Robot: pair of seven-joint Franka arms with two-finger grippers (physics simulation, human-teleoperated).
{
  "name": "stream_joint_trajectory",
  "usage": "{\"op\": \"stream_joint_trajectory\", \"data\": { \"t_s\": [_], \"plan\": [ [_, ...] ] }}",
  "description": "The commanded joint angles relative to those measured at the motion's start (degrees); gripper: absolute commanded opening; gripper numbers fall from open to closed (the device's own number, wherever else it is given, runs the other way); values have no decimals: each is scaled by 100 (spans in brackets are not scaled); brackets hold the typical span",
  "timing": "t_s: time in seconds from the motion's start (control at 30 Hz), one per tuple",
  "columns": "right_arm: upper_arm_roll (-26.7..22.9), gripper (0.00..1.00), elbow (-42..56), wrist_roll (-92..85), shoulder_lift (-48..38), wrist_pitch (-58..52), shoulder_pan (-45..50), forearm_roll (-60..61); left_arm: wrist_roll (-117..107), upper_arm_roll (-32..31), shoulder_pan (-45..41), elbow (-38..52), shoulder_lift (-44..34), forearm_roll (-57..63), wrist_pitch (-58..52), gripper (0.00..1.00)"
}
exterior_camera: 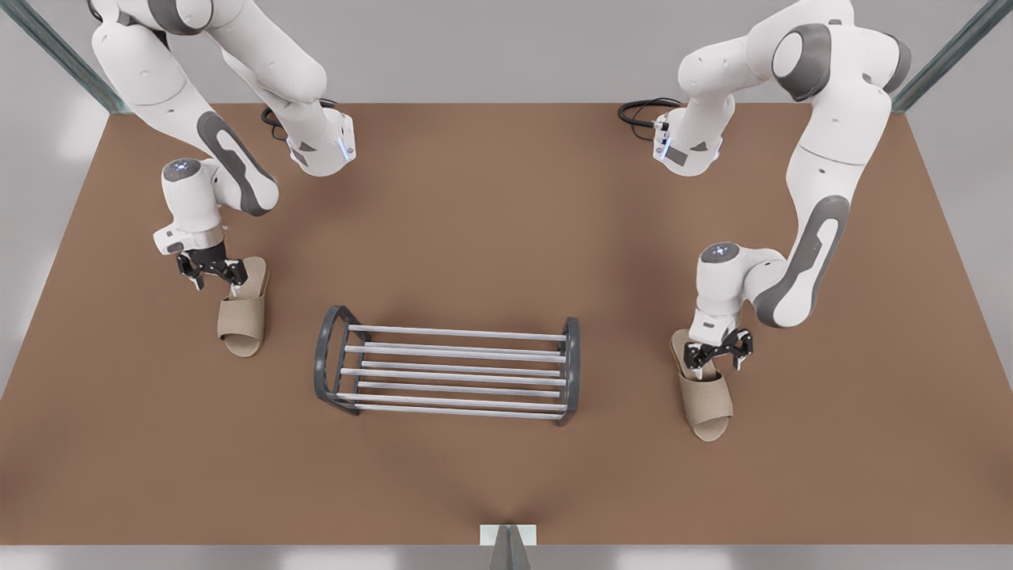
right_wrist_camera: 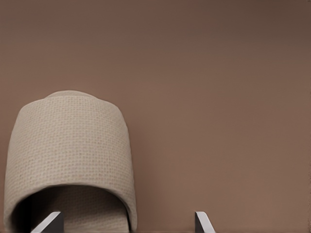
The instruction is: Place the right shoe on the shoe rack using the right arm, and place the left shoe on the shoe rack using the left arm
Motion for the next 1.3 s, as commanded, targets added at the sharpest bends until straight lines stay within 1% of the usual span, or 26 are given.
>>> {"op": "stream_joint_trajectory", "data": {
  "t_s": [0.0, 0.17, 0.23, 0.6, 0.63, 0.67, 0.7, 0.73, 0.77, 0.83, 0.9, 0.93, 1.03, 1.1, 1.2, 1.23, 1.27],
  "plan": [
    [1, 100, 1, -955, 2, -2, -3, -8, -1093, -2, 4, 14, 8, 54, -21, 99],
    [1, 100, 98, -1368, 240, 7, -73, -95, -1102, -11, 4, 181, 193, 142, -21, 99],
    [36, 100, 98, -1368, 257, 7, -495, -754, -1102, -11, -5, 260, 263, 142, -12, 99],
    [124, 100, 239, -1351, 477, 7, -486, -755, -1111, -11, 4, 374, 325, 309, -12, 99],
    [124, 100, 265, -1351, 503, 7, -486, -755, -1111, -11, 22, 374, 325, 336, -12, 84],
    [124, 100, 265, -1307, 521, 7, -460, -755, -1111, -11, 22, 374, 325, 336, -12, 74],
    [185, 100, 265, -1254, 512, 7, -442, -755, -1111, -19, 22, 374, 325, 336, -12, 67],
    [247, 100, 300, -1228, 521, 7, -434, -746, -1111, -11, 22, 374, 325, 336, -3, 64],
    [335, 100, 300, -1043, 521, 7, -416, -746, -1111, -11, 22, 374, 316, 344, -3, 58],
    [370, 100, 300, -1034, 521, 7, -425, -746, -1111, -11, 39, 374, 316, 344, -3, 43],
    [370, 100, 300, -1034, 556, 7, -416, -746, -1111, -19, 39, 383, 307, 336, -3, 31],
    [370, 100, 300, -1034, 556, 7, -416, -746, -1111, -19, 39, 383, 307, 336, -3, 27],
    [502, 100, 309, -841, 565, 7, -416, -746, -1111, -37, 66, 480, 272, 274, 15, 26],
    [511, 100, 309, -832, 556, 7, -407, -746, -1137, -81, 101, 489, 44, 37, 339, 26],
    [625, 100, 318, -665, 556, 7, -416, -737, -1102, -450, 40, 489, -176, -955, 252, 26],
    [625, 100, 318, -665, 556, 7, -416, -737, -1041, -686, 21, 515, -203, -1167, -125, 26],
    [625, 100, 318, -674, 556, 7, -425, -737, -716, -792, -13, 734, -159, -1473, -328, 26]
  ]
}}
